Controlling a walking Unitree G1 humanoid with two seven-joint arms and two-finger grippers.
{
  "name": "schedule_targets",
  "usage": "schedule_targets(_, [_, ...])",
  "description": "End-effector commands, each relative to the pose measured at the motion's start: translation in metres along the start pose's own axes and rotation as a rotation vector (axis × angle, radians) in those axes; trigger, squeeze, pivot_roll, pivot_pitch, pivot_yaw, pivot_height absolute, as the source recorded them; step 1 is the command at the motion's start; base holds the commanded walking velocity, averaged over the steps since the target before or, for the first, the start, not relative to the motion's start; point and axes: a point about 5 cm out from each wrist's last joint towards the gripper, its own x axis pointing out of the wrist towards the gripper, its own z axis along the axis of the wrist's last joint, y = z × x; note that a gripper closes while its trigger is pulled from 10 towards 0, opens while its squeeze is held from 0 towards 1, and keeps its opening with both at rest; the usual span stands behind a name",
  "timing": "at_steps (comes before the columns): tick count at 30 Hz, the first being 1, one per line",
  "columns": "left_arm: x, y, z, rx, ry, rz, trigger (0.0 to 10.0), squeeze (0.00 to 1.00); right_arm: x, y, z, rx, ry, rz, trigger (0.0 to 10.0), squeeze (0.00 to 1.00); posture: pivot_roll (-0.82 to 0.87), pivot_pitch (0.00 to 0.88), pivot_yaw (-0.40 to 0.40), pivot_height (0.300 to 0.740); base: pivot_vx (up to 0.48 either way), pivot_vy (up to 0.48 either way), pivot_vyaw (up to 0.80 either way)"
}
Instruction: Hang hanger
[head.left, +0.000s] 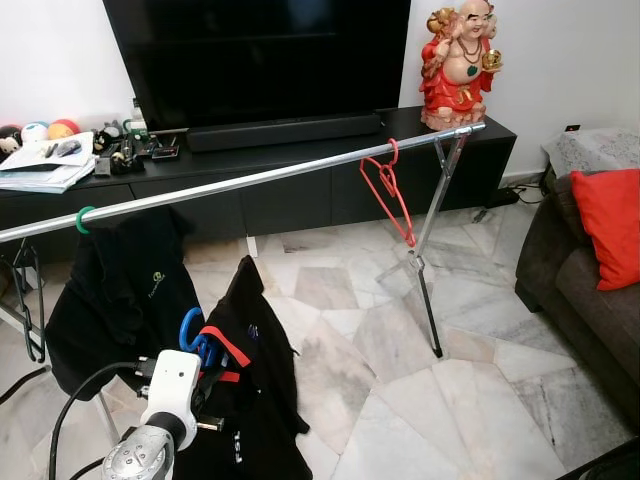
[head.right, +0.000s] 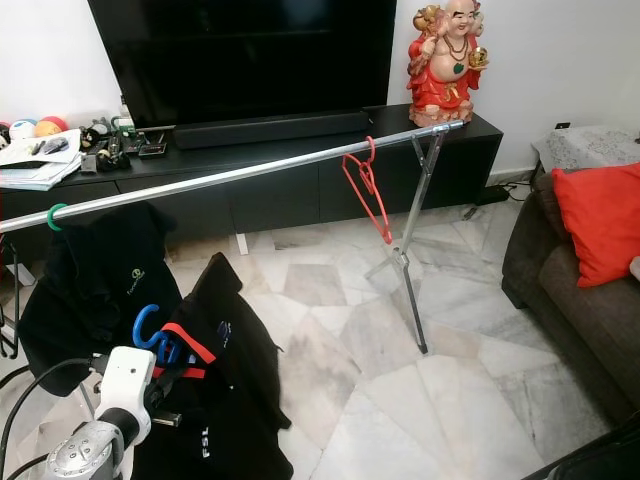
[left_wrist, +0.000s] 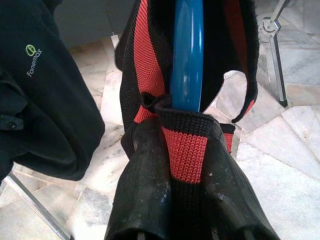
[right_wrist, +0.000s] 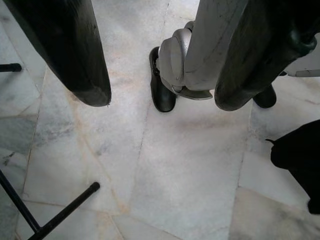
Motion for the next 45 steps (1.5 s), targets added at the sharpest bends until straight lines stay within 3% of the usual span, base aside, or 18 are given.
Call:
schedule_targets(1, [0.001, 0.003, 0.011, 0.004, -0.043, 0.002, 10.0, 0.0, 0.0, 0.001, -0.002, -0.002, 0.004, 0.004, 10.0, 0.0, -0.06, 0.0, 0.064, 0.74, 0.334, 0.0, 0.0])
schedule_targets(37, [0.007, -0.002, 0.013, 0.026, -0.025, -0.004, 10.0, 0.0, 0.001, 0.004, 0.003, -0.016, -0.005, 0.016, 10.0, 0.0, -0.04, 0.0, 0.047, 0.74, 0.373, 0.0, 0.0])
schedule_targets(45, [0.007, -0.001, 0.002, 0.041, 0.026, 0.01, 10.0, 0.0, 0.001, 0.005, 0.004, -0.044, 0.0, 0.031, 10.0, 0.0, -0.04, 0.0, 0.036, 0.74, 0.16, 0.0, 0.0])
